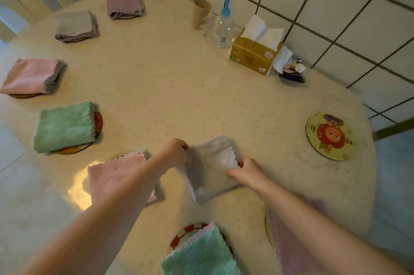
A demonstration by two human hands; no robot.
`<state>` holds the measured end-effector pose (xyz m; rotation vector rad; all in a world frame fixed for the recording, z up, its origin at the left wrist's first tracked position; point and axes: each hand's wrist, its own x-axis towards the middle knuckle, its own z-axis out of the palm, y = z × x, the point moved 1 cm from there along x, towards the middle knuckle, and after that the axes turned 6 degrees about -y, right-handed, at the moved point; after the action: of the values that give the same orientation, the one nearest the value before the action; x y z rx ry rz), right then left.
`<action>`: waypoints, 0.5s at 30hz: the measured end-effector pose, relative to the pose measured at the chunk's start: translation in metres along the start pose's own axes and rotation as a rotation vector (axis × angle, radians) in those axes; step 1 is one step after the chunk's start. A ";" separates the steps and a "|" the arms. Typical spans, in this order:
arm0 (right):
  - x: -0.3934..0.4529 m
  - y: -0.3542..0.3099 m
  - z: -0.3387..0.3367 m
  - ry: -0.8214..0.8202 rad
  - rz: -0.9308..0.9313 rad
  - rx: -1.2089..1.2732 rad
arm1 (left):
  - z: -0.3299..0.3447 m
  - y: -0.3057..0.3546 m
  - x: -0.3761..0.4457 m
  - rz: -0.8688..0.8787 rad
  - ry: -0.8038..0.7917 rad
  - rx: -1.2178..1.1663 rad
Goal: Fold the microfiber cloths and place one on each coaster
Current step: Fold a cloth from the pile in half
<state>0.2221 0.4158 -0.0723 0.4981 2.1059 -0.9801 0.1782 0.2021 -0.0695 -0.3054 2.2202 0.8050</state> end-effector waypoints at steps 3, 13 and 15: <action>-0.010 0.008 -0.016 0.027 -0.047 0.129 | 0.007 0.005 -0.015 -0.012 -0.084 -0.225; -0.021 0.093 -0.172 0.223 -0.152 0.628 | 0.127 0.114 -0.068 0.142 -0.175 -0.712; -0.017 0.100 -0.190 0.266 -0.175 0.667 | 0.152 0.130 -0.068 0.135 -0.175 -0.776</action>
<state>0.2048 0.6260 -0.0264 0.8135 2.0371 -1.8191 0.2551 0.3968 -0.0418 -0.4303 1.6943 1.6838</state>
